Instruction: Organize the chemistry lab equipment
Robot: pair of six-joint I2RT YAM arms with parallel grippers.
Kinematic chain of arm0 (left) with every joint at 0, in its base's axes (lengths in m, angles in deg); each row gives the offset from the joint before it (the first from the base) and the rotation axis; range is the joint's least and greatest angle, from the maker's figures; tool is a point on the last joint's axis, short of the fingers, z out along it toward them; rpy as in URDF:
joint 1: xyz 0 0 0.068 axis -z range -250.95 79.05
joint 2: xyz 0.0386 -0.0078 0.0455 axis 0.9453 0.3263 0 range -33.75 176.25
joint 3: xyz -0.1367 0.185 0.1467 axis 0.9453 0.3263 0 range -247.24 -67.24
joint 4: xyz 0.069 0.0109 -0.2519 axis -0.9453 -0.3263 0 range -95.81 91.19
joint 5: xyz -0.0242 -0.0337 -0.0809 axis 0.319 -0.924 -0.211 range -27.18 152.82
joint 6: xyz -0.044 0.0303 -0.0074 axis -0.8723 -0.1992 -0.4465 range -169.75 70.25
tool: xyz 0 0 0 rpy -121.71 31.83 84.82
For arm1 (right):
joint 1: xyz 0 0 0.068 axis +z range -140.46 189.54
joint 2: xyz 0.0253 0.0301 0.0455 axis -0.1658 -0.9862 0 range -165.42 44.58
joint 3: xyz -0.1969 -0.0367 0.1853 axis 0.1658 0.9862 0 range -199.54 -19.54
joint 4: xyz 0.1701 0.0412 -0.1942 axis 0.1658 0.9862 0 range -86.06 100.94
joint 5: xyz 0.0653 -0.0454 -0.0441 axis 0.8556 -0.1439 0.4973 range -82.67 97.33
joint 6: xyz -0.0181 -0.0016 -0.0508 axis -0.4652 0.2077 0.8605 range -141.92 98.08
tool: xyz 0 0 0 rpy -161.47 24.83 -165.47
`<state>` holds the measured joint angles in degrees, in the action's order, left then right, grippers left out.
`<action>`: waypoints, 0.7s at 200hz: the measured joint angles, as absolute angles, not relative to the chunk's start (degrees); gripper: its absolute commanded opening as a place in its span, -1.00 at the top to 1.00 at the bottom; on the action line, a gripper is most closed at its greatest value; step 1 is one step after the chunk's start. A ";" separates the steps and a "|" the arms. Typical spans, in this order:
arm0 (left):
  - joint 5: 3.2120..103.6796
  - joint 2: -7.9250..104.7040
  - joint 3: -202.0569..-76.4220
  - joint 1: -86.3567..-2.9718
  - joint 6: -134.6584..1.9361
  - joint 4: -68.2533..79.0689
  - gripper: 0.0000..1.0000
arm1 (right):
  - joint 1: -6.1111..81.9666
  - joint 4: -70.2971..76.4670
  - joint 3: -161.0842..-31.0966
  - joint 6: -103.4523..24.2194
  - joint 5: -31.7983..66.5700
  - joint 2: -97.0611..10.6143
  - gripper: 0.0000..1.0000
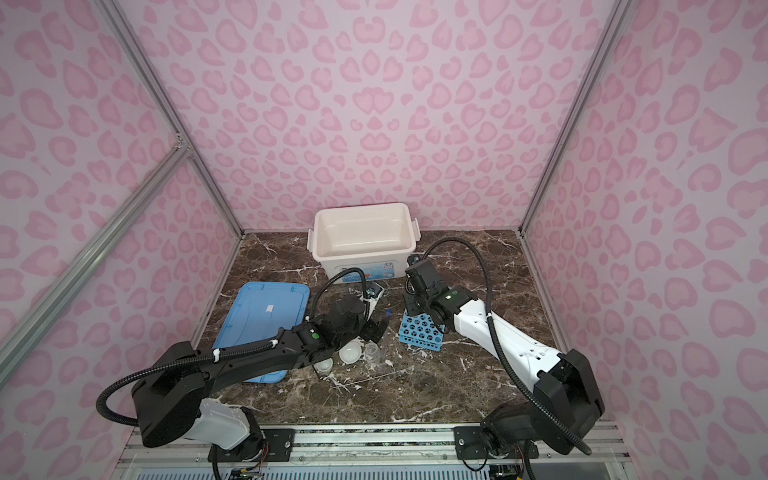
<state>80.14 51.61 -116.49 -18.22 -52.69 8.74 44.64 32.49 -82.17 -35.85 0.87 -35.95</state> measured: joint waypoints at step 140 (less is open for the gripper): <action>80.14 51.61 -116.49 -18.22 -52.69 8.72 -0.95 | 44.68 30.61 -78.76 -35.92 0.11 -33.64 0.71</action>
<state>80.14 51.61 -116.49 -18.22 -52.69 8.72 44.68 30.61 -78.76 -35.92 0.11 -33.64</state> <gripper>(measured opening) 0.976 0.152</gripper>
